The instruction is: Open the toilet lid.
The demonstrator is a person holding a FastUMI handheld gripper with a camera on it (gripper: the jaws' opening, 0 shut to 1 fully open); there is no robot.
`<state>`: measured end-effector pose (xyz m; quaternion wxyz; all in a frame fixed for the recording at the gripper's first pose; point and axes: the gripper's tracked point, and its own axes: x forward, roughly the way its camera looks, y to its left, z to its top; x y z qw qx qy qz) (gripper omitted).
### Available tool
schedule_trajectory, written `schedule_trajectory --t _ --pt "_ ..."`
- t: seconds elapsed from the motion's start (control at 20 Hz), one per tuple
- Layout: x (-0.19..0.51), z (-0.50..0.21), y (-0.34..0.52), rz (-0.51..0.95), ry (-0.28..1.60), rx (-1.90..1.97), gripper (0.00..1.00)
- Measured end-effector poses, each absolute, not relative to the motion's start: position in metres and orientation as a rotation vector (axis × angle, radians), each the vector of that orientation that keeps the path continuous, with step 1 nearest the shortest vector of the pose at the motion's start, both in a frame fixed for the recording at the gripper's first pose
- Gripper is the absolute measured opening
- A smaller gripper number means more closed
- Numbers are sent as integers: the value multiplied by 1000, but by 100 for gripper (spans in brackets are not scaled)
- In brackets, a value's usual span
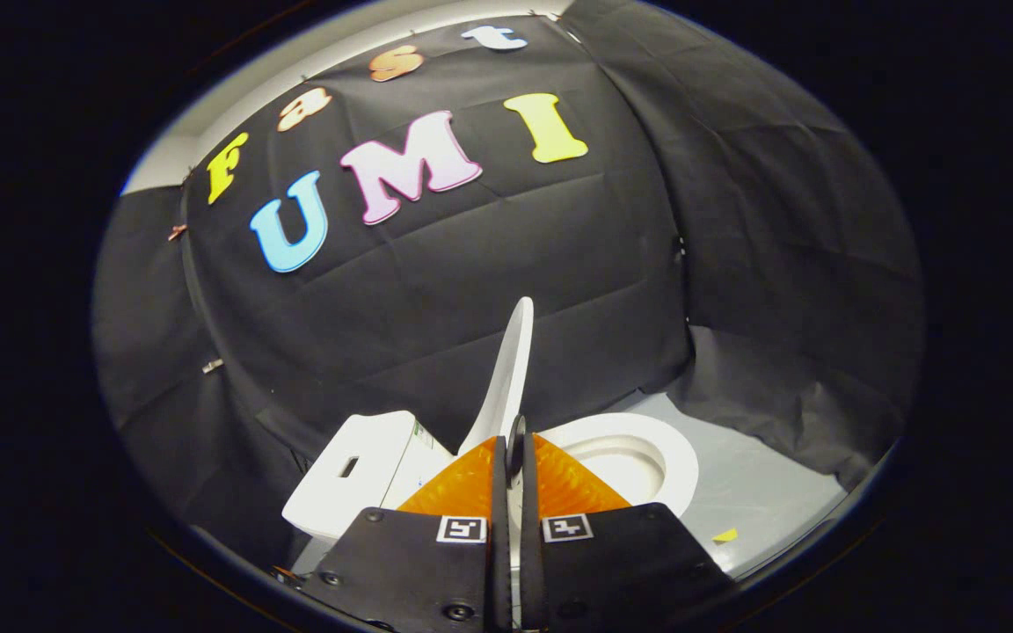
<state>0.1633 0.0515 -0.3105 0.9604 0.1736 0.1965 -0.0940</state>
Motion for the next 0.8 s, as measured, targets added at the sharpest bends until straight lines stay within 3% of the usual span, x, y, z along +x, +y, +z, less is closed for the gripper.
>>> schedule_trajectory --t 0.8 --pt "196 -260 220 -7 326 151 11"
